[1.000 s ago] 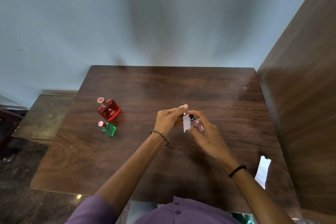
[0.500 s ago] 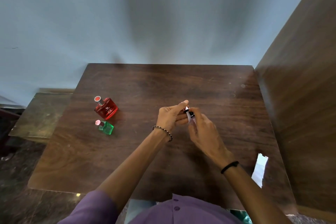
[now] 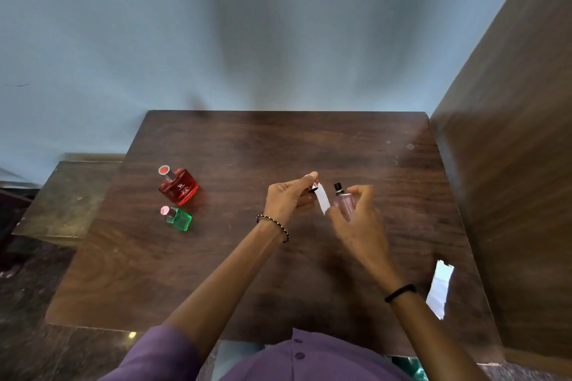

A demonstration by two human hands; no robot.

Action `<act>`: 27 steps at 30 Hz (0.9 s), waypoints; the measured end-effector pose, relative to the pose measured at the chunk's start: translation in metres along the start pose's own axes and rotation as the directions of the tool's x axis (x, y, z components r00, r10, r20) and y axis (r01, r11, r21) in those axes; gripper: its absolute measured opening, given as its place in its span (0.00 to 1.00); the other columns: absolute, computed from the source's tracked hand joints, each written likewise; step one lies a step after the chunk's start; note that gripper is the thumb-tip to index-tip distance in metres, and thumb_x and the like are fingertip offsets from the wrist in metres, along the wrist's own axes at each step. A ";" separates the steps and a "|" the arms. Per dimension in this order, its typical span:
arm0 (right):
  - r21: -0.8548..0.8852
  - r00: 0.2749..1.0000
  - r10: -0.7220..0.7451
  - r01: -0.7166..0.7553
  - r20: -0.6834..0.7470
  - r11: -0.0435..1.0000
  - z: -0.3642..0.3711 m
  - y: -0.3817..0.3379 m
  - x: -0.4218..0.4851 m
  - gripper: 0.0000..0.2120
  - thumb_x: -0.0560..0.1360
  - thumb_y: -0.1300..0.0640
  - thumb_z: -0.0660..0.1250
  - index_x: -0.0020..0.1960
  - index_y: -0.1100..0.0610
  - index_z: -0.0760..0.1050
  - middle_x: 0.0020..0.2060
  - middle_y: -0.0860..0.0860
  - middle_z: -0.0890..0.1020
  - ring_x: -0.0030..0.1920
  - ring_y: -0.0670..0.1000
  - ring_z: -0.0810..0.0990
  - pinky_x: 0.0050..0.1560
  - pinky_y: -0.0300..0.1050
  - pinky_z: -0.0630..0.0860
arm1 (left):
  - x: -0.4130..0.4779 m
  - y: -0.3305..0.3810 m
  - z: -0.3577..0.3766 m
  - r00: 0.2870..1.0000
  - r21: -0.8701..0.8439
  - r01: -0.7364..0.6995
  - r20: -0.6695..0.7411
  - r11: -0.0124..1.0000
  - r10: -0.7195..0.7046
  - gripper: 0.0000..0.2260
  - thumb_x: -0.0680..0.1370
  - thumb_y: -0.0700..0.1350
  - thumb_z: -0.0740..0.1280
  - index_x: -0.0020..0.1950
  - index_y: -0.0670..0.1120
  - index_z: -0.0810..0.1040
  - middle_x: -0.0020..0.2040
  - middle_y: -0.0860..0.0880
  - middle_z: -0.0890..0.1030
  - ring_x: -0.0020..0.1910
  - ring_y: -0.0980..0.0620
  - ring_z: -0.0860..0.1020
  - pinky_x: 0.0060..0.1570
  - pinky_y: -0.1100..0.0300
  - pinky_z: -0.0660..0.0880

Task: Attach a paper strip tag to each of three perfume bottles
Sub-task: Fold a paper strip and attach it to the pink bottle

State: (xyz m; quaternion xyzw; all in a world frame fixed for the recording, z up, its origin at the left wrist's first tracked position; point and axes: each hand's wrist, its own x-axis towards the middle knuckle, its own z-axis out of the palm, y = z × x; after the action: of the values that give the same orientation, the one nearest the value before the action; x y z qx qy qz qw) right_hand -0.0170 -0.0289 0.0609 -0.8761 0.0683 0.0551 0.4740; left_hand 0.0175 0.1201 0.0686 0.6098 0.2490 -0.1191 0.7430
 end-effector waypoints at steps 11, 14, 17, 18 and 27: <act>0.043 0.996 0.021 -0.025 0.083 0.999 -0.014 -0.023 -0.008 0.12 0.76 0.46 0.67 0.44 0.55 0.74 0.23 0.50 0.81 0.21 0.42 0.74 0.24 0.34 0.68 | -0.003 0.001 0.003 0.997 -0.002 -0.072 0.033 0.997 0.072 0.20 0.74 0.50 0.75 0.49 0.32 0.84 0.52 0.34 0.84 0.47 0.46 0.82 0.64 0.44 0.76; 0.057 0.995 -0.007 0.001 0.098 0.998 -0.016 -0.025 -0.006 0.12 0.76 0.46 0.69 0.47 0.54 0.74 0.23 0.49 0.81 0.23 0.39 0.76 0.24 0.29 0.68 | -0.004 0.001 0.004 0.996 0.014 -0.079 0.047 0.997 0.079 0.20 0.75 0.51 0.74 0.50 0.32 0.84 0.50 0.35 0.85 0.47 0.46 0.83 0.61 0.49 0.79; 0.077 0.987 -0.033 0.021 0.156 0.997 -0.018 -0.024 -0.005 0.15 0.75 0.42 0.71 0.52 0.51 0.73 0.31 0.47 0.84 0.28 0.40 0.82 0.27 0.28 0.70 | -0.003 0.002 0.004 0.997 -0.010 -0.061 0.036 0.998 0.062 0.23 0.75 0.51 0.74 0.50 0.30 0.82 0.48 0.37 0.85 0.44 0.45 0.82 0.52 0.53 0.79; 0.089 0.984 -0.041 0.026 0.172 0.996 -0.019 -0.024 -0.004 0.16 0.74 0.41 0.72 0.53 0.50 0.74 0.31 0.46 0.84 0.28 0.41 0.83 0.28 0.29 0.71 | -0.002 0.002 0.004 0.998 -0.005 -0.056 0.043 0.998 0.056 0.24 0.74 0.52 0.75 0.49 0.29 0.82 0.46 0.37 0.84 0.44 0.44 0.79 0.49 0.53 0.77; 0.286 0.991 0.022 -0.060 0.132 0.956 -0.013 -0.019 -0.001 0.28 0.65 0.41 0.80 0.56 0.49 0.69 0.37 0.50 0.87 0.33 0.46 0.86 0.33 0.42 0.82 | -0.003 0.006 0.000 0.987 -0.018 0.037 0.159 0.999 -0.034 0.14 0.77 0.48 0.72 0.48 0.36 0.85 0.46 0.38 0.84 0.45 0.45 0.81 0.53 0.51 0.79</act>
State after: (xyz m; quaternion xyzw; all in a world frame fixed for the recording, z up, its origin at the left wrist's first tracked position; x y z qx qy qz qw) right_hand -0.0146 -0.0295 0.0839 -0.7905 0.0633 0.1103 0.5991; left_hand 0.0182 0.1214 0.0751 0.5861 0.2010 -0.1778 0.7645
